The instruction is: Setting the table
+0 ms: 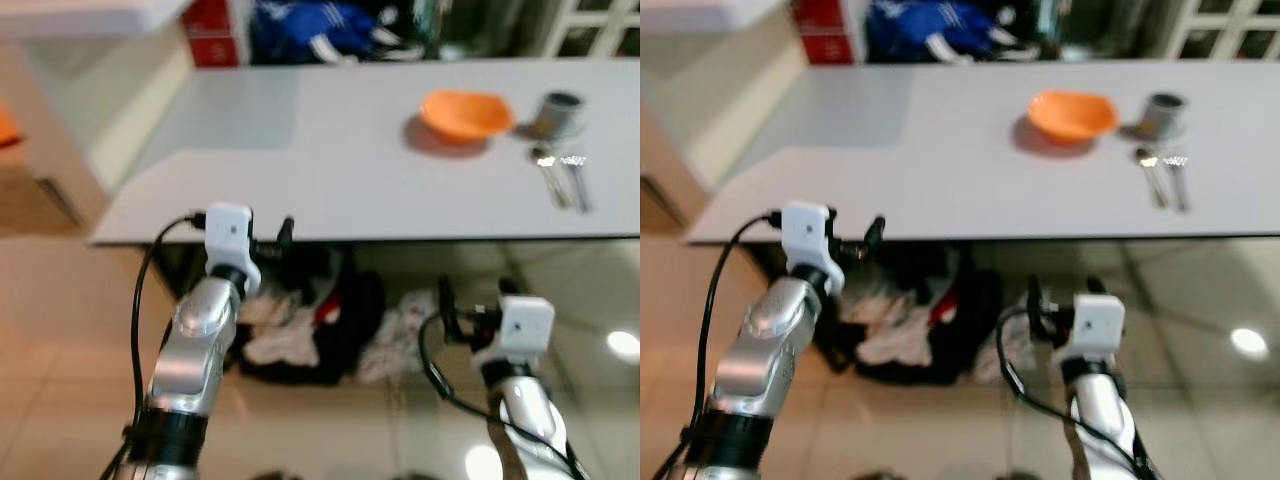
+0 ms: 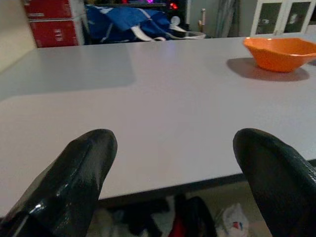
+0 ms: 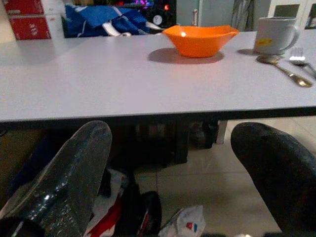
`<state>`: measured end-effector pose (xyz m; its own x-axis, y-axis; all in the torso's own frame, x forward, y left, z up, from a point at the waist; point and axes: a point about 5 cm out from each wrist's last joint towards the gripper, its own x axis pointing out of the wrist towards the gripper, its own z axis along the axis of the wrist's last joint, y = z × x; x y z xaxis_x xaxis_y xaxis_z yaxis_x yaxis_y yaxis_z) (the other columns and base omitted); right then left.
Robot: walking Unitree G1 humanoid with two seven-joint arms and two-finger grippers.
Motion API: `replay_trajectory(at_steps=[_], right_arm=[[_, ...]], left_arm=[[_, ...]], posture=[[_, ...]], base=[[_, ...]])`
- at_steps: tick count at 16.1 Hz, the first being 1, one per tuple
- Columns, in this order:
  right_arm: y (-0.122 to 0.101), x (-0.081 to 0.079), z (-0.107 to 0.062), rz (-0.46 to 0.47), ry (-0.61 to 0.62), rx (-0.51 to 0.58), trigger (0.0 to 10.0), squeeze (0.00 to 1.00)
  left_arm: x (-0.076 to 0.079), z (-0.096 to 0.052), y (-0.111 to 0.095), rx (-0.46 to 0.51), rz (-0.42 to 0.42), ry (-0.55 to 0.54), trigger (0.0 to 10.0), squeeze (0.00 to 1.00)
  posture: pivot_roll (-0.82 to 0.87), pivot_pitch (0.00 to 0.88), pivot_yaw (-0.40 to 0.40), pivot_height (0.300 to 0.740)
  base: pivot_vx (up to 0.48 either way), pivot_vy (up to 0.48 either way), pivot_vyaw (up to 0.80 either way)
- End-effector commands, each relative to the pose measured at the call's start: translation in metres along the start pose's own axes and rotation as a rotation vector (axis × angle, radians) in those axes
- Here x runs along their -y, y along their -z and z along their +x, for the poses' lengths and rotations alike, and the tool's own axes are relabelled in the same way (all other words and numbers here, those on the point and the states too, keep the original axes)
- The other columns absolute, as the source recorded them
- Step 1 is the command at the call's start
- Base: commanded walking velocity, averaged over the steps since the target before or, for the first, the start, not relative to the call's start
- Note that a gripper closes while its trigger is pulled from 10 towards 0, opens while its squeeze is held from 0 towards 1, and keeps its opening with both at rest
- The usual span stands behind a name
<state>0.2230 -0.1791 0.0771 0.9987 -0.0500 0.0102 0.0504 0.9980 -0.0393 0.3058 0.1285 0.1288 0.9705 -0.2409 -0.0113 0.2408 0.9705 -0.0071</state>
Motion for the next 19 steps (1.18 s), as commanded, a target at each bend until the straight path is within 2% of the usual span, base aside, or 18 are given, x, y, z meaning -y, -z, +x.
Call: replay_trajectory(at_steps=[1, 5, 9, 11, 12, 13, 14, 16, 18, 19], right_arm=[[0.001, 0.006, -0.001, -0.005, 0.019, -0.012, 10.0, 0.00], [0.002, 0.006, -0.001, -0.003, 0.015, -0.017, 10.0, 0.00], [0.002, 0.004, 0.000, -0.001, 0.010, -0.019, 10.0, 0.00], [0.010, 0.002, 0.018, 0.067, -0.015, -0.067, 10.0, 0.00], [0.020, 0.002, 0.027, 0.107, -0.033, -0.125, 10.0, 0.00], [0.024, 0.002, 0.031, 0.114, -0.039, -0.150, 10.0, 0.00], [0.040, 0.002, 0.039, 0.129, -0.043, -0.228, 10.0, 0.00], [0.052, -0.002, 0.043, 0.133, -0.054, -0.285, 10.0, 0.00], [0.075, -0.013, 0.046, 0.117, -0.076, -0.411, 10.0, 0.00], [0.085, -0.016, 0.044, 0.124, -0.068, -0.464, 10.0, 0.00]], left_arm=[[0.008, 0.002, -0.002, 0.001, -0.002, 0.023, 10.0, 0.00], [0.010, 0.001, -0.002, 0.004, 0.009, 0.034, 10.0, 0.00], [0.010, 0.000, 0.000, -0.005, 0.032, 0.032, 10.0, 0.00], [0.003, 0.005, 0.030, -0.164, 0.025, -0.007, 10.0, 0.00], [0.002, 0.008, 0.047, -0.235, 0.010, -0.006, 10.0, 0.00], [0.002, 0.010, 0.053, -0.259, 0.020, -0.005, 10.0, 0.00], [0.002, 0.013, 0.070, -0.311, 0.020, -0.013, 10.0, 0.00], [0.004, 0.013, 0.080, -0.350, 0.015, -0.001, 10.0, 0.00], [0.012, 0.007, 0.109, -0.500, 0.027, 0.009, 10.0, 0.00], [0.015, 0.002, 0.122, -0.585, -0.003, -0.003, 10.0, 0.00]], posture=[[-0.16, 0.000, 0.064, 0.727], [-0.15, 0.000, 0.064, 0.727], [-0.15, 0.000, 0.064, 0.727], [-0.15, 0.000, 0.065, 0.727], [-0.14, 0.000, 0.062, 0.727], [-0.14, 0.000, 0.062, 0.727], [-0.13, 0.000, 0.061, 0.727], [-0.13, 0.000, 0.061, 0.727], [-0.11, 0.000, 0.065, 0.727], [-0.11, 0.000, 0.066, 0.727]], base=[[0.000, 0.476, 0.00], [0.000, 0.479, 0.00], [0.000, 0.000, 0.00], [0.000, 0.000, 0.00], [0.000, 0.000, 0.00], [0.000, 0.000, 0.00], [0.000, 0.000, 0.00], [0.000, 0.000, 0.00], [0.000, 0.000, 0.00], [0.000, 0.000, 0.00]])
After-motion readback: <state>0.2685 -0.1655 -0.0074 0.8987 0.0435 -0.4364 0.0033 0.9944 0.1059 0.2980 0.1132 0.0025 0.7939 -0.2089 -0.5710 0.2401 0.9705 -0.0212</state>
